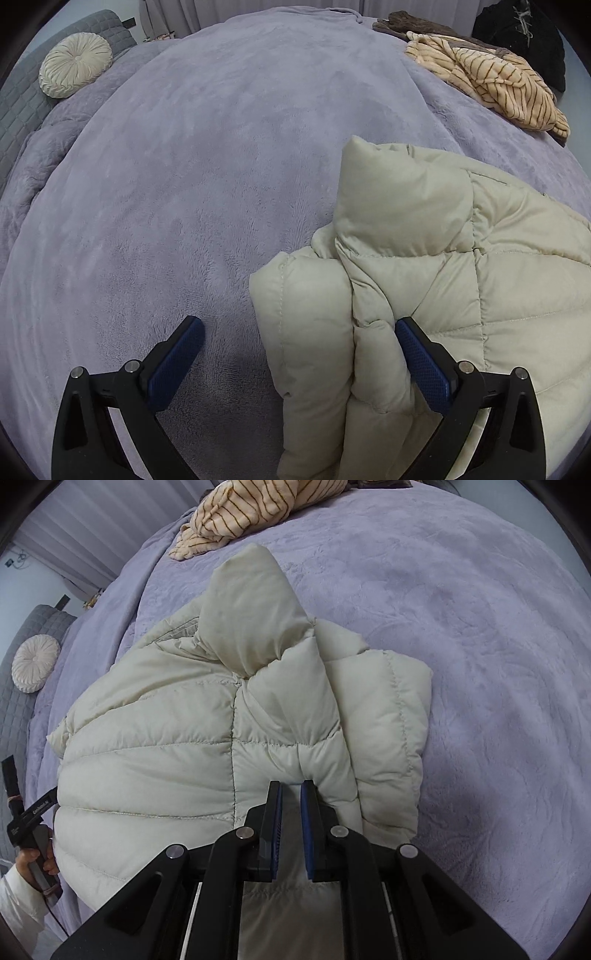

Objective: Fold large clothes

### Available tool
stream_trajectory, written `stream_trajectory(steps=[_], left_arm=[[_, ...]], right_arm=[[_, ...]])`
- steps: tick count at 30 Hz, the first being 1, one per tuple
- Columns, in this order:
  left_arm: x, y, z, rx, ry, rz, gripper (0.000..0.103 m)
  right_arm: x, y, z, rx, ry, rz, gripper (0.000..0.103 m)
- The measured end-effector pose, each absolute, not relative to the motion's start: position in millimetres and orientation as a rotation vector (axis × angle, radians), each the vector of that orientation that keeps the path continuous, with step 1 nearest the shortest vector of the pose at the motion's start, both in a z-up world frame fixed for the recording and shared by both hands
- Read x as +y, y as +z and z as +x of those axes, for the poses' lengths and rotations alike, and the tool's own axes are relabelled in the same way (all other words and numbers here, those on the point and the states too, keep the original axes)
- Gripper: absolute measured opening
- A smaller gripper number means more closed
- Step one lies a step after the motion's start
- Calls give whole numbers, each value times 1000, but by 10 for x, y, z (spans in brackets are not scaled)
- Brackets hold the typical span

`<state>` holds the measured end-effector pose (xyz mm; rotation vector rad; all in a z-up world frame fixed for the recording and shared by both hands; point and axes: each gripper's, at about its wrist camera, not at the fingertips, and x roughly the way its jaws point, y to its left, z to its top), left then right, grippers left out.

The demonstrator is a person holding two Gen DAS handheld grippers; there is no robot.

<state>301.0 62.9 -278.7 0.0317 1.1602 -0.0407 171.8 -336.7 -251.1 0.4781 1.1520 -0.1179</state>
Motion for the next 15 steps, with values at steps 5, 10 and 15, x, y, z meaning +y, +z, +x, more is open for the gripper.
stream_trajectory(steps=[5,10,15], left_arm=[[688,-2564,2921,1166,-42,23,103],[771,-2364,2729,1176,-46,22,103],[787,-2304,2501,1213,-49,20,103]], right_arm=[[-3341,-2297,1629,1153,-153,475,12],[-3255,-2007,1458,1126,-153,502,19],[-3035,-1780,1274,1107,-133,531,53]])
